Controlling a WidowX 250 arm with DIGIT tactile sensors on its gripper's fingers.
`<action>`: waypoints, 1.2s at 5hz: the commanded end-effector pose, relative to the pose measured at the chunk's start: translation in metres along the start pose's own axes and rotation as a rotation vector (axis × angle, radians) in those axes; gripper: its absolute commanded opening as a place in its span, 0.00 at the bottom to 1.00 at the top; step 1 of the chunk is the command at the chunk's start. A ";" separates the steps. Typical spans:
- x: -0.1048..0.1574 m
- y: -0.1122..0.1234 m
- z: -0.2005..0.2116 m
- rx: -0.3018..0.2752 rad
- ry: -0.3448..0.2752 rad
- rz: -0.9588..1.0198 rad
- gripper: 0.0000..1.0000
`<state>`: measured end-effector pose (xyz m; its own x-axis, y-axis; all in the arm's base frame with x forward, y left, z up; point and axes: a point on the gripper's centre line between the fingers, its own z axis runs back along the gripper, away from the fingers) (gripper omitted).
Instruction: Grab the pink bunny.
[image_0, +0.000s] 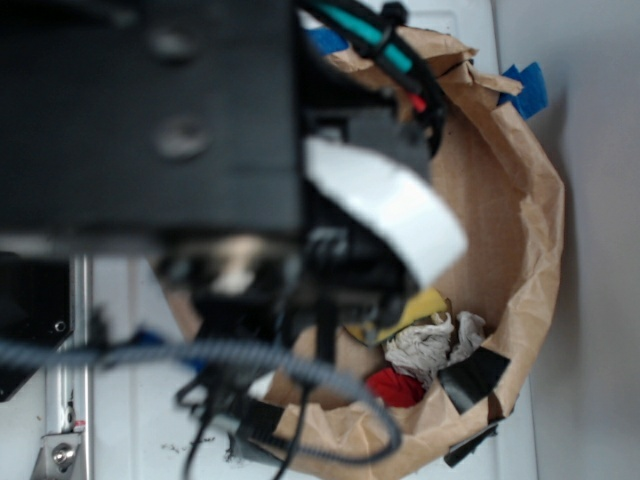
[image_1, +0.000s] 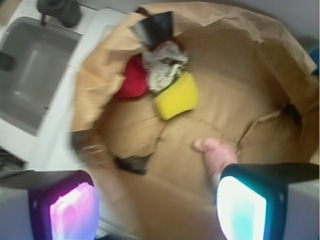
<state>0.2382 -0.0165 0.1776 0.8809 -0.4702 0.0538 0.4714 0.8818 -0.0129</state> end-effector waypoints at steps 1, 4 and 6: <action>0.015 0.076 -0.053 0.067 -0.018 0.071 1.00; -0.029 0.075 -0.118 0.142 0.110 -0.076 1.00; -0.024 0.085 -0.138 0.151 0.159 -0.059 1.00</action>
<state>0.2574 0.0606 0.0266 0.8469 -0.5129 -0.1403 0.5277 0.8433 0.1023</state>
